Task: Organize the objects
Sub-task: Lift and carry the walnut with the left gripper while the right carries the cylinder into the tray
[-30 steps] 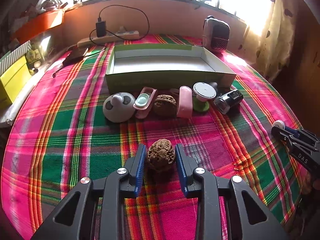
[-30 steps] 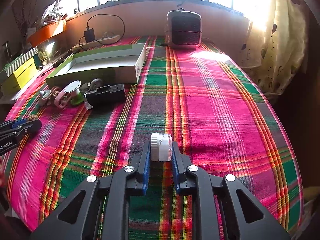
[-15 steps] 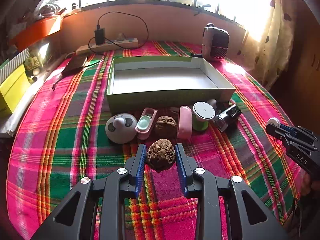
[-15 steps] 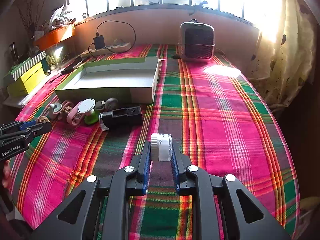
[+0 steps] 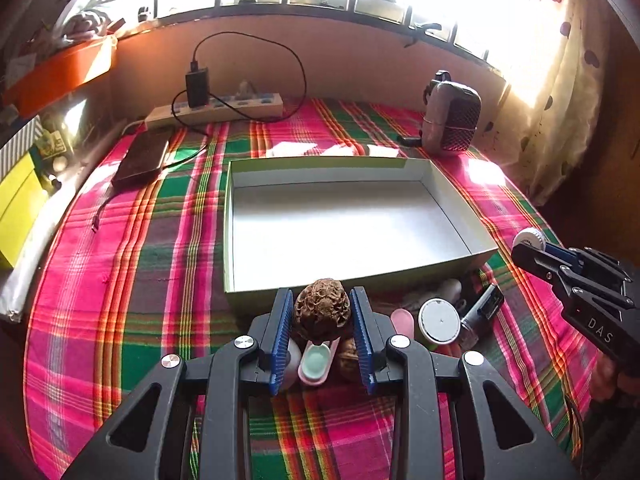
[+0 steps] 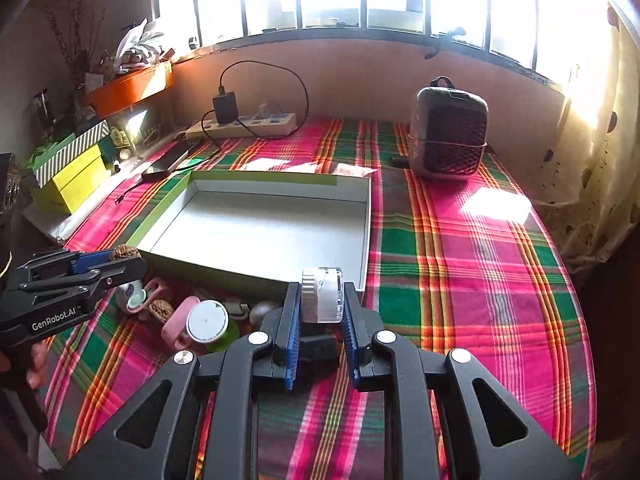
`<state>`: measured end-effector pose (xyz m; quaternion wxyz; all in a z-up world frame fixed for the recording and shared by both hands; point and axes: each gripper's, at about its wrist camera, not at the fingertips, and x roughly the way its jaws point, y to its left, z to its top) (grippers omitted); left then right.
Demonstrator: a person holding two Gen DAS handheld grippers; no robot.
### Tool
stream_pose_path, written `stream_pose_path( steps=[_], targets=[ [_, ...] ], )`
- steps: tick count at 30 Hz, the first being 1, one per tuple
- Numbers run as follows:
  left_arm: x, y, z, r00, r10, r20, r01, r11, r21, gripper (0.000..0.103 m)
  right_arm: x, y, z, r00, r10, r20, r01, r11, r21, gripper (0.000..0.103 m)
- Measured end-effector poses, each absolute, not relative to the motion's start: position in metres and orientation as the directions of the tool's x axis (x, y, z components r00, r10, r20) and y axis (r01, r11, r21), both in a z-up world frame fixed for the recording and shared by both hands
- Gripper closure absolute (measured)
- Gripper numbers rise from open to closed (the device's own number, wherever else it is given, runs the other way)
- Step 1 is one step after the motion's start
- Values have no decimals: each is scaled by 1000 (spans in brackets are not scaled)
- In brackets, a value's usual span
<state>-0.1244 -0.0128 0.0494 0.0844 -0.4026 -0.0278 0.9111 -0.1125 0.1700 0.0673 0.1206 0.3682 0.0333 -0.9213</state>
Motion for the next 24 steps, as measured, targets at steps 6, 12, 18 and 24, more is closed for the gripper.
stream_pose_path(
  steps=[6,12,18,24],
  targets=[
    [-156,-17,51,-654,171,-737,-133,-985,-111,76,-149,152,71,-689,-225,-689,277,-960,36,83],
    [-191,-18,45,-637,161,-754,-129,-986,-102,76,-184,133,65,-666,-229,-710,290,-956,37,83],
    [-217,-13,37,-613,168,-772,-139,-985,-103,76,-213,122,50,-633,-216,-744,291,-956,30,83],
    [-240,-13,30,-601,159,-783,-125,-987,-104,76,-235,111,37,-594,-212,-776,306,-952,25,83]
  ],
)
